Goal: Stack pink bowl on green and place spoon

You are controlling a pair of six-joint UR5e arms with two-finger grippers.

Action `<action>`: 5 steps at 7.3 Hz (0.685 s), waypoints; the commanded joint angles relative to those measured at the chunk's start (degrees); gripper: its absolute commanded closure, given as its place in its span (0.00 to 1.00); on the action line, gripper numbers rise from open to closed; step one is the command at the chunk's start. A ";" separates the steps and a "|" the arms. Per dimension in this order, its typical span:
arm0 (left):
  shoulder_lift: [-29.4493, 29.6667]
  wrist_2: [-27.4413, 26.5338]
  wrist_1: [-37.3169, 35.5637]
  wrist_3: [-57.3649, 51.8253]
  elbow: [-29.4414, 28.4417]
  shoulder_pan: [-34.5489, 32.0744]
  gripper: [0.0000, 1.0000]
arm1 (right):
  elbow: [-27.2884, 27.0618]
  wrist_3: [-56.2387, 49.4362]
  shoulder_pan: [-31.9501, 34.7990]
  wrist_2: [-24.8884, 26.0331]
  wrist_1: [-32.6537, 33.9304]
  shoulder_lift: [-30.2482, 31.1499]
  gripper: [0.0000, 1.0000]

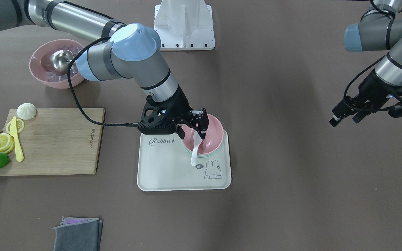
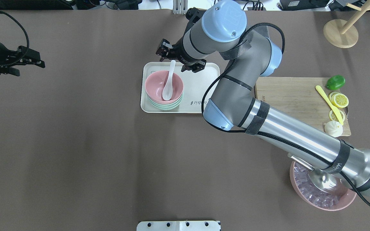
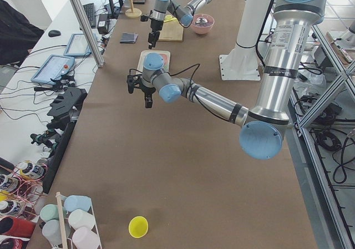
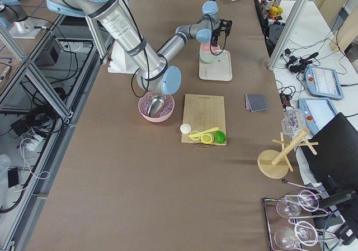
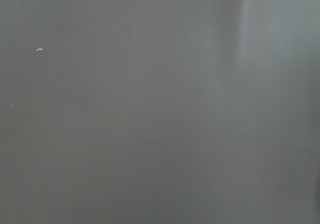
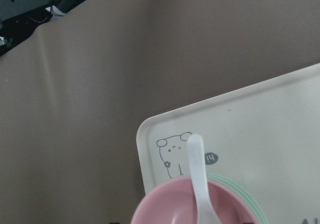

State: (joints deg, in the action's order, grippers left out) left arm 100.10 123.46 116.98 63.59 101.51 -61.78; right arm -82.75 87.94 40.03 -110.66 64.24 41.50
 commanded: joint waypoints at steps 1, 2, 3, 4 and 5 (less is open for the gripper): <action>-0.17 -3.66 0.96 -0.30 1.05 0.08 0.02 | -9.14 -3.19 3.97 -2.52 6.03 7.06 0.00; 0.00 -3.92 2.62 -0.40 0.28 -0.27 0.02 | -13.53 -10.53 7.65 -5.32 12.77 10.85 0.00; -0.26 -3.93 2.64 -0.31 0.53 -0.45 0.02 | -17.75 -20.17 11.95 -7.27 20.50 15.67 0.00; -0.43 -4.01 2.64 -0.31 0.36 -0.36 0.02 | -18.93 -33.41 15.39 -8.15 26.32 18.94 0.00; -0.17 -4.10 2.55 -0.31 0.10 -0.28 0.02 | -18.76 -45.72 17.95 -8.51 30.64 21.67 0.00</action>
State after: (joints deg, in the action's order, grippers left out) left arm 99.83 119.48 119.52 63.28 101.85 -62.11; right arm -100.46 57.73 54.12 -118.21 88.27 59.13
